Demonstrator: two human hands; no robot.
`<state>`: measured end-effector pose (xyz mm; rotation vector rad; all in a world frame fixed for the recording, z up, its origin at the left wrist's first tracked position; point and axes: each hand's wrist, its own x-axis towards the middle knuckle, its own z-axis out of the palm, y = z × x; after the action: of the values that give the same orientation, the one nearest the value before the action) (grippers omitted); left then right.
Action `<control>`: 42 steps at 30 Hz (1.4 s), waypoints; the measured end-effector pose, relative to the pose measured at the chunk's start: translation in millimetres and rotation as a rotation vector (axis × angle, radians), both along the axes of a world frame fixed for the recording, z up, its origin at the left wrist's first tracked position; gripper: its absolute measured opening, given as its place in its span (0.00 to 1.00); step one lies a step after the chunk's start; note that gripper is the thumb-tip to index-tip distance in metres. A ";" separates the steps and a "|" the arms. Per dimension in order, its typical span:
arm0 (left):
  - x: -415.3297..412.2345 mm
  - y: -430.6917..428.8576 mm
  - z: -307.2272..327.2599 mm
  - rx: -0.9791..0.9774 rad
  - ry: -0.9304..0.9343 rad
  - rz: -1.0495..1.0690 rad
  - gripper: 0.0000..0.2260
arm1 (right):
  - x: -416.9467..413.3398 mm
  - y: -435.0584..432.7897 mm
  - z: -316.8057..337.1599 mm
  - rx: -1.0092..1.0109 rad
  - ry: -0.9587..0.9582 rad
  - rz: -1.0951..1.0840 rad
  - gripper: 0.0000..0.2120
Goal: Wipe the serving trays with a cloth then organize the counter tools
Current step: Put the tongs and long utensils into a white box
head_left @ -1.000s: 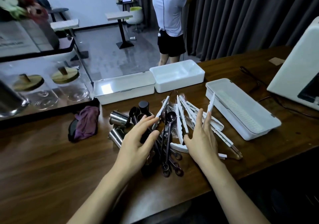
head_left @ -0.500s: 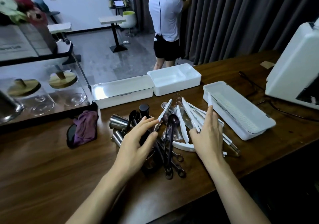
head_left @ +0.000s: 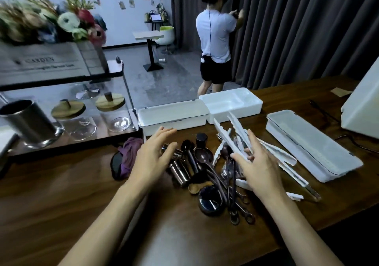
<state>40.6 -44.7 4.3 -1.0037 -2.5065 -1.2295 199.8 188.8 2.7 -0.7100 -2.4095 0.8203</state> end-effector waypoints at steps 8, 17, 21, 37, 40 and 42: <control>-73.3 -42.5 -5.6 -0.155 0.066 0.209 0.18 | -41.9 -11.2 14.7 0.062 -0.043 0.130 0.25; -99.7 -31.6 -16.5 -0.184 0.058 0.388 0.15 | -96.1 33.6 32.4 0.075 -0.041 0.325 0.23; -106.1 -23.9 -20.5 -0.183 0.034 0.444 0.13 | -121.7 55.8 26.0 0.068 -0.069 0.413 0.23; -125.5 -20.8 -26.6 -0.258 0.103 0.452 0.12 | -162.5 74.3 3.5 0.051 -0.142 0.596 0.22; -128.4 -22.3 -27.3 -0.256 0.118 0.450 0.11 | -162.3 73.0 4.5 0.036 -0.145 0.596 0.23; -130.4 -23.1 -28.8 -0.238 0.120 0.453 0.10 | -162.1 72.1 3.8 0.038 -0.157 0.601 0.23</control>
<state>-89.8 -67.8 -24.5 -0.4839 -2.6226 -0.7321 37.7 260.8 6.5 -0.0162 -2.8154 0.9638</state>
